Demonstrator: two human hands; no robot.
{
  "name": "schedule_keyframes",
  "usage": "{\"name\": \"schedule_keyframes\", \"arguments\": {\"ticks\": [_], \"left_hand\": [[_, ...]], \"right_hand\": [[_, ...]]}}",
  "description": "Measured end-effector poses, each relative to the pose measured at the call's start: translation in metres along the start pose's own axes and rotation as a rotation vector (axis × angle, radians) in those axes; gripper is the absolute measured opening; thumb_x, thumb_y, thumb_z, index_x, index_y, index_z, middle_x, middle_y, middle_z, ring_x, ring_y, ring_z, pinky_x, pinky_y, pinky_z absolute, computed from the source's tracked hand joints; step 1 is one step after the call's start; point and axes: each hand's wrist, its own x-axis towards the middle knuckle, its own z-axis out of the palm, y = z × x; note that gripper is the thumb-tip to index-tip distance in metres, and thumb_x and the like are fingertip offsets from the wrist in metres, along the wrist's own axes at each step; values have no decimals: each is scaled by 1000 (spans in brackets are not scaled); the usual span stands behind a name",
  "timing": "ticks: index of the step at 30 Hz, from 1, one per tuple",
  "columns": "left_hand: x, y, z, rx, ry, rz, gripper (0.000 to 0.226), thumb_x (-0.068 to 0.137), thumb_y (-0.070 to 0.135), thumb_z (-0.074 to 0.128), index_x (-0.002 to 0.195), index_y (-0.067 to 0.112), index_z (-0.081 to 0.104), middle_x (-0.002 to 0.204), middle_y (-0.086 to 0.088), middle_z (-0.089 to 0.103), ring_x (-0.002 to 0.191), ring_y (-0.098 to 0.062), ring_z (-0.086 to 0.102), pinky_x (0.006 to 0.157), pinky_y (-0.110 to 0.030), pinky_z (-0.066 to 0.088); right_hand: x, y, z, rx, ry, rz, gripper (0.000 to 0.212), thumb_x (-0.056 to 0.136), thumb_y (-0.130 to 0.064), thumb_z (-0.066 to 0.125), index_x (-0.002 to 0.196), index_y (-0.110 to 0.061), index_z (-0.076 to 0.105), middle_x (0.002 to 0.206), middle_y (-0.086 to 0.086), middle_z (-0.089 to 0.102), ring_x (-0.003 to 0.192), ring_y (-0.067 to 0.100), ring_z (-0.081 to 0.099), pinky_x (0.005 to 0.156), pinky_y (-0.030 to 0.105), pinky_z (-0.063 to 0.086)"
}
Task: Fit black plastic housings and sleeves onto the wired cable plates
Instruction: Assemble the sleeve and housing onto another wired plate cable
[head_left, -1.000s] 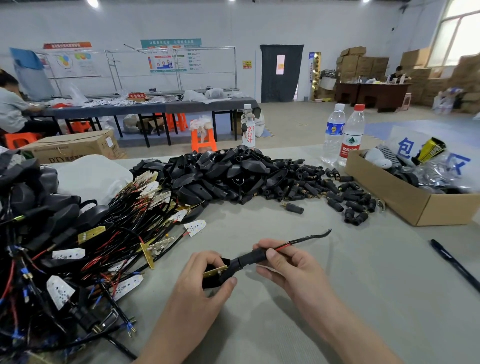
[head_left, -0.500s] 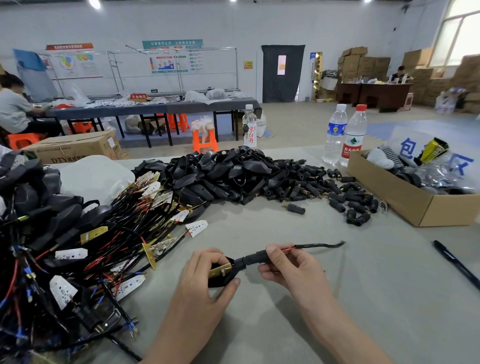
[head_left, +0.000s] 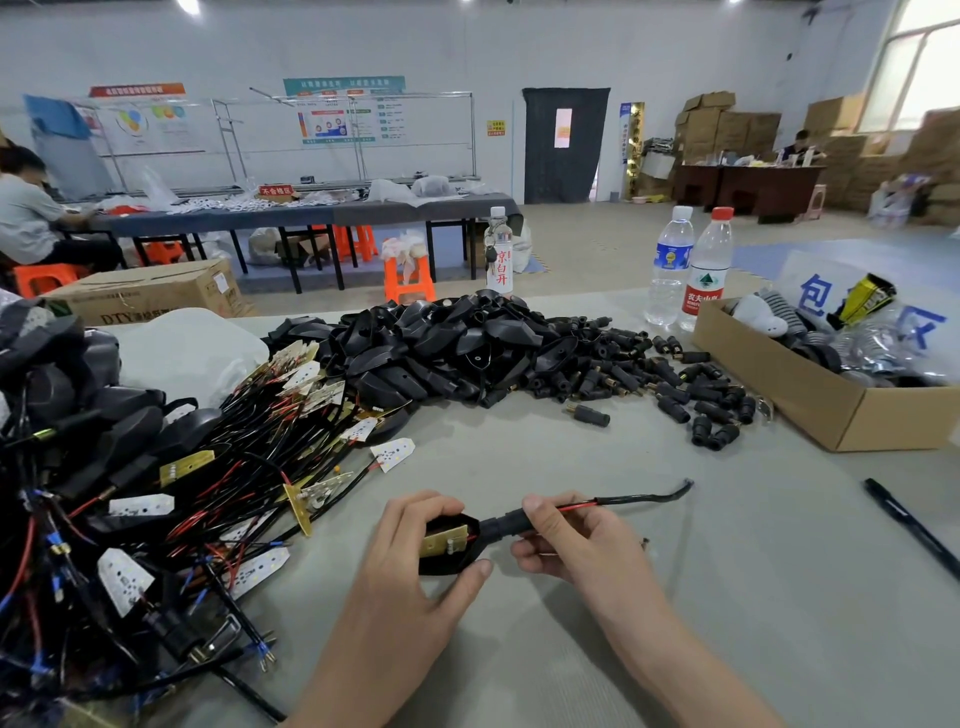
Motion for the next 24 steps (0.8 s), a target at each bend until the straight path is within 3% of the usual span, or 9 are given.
{"name": "schedule_keyframes", "arguments": {"ticks": [7,15,19,24], "left_hand": [[-1,3,1,-13,14,-7,45,78,29,74,116,39,51,114,19,53,108,-5,57,91,-8,38],[-1,2,1,-25,21,-15,46,76,37,75,115,40,51,115,18,54,109,-1,56,90,-5,36],[0,2,2,-64,31,-33,36,79,47,66,110,35,53,118,15,55,112,-3,56,91,-6,37],[0,-1,2,-87,-26,-77,23,89,45,57,108,31,54,118,16,54,116,-10,55,94,-12,37]], "right_hand": [[-1,1,0,25,-36,19,34,76,-31,72,91,-1,67,79,12,74,68,18,71,63,22,56],[1,4,2,93,-62,43,42,76,-36,71,99,-1,65,94,16,76,81,24,74,67,23,58],[-1,5,4,163,-120,70,40,79,-38,67,105,-8,71,99,14,76,87,23,74,72,23,58],[1,3,0,178,-103,39,38,79,-35,69,104,-6,74,102,17,75,90,23,72,76,22,57]]}}
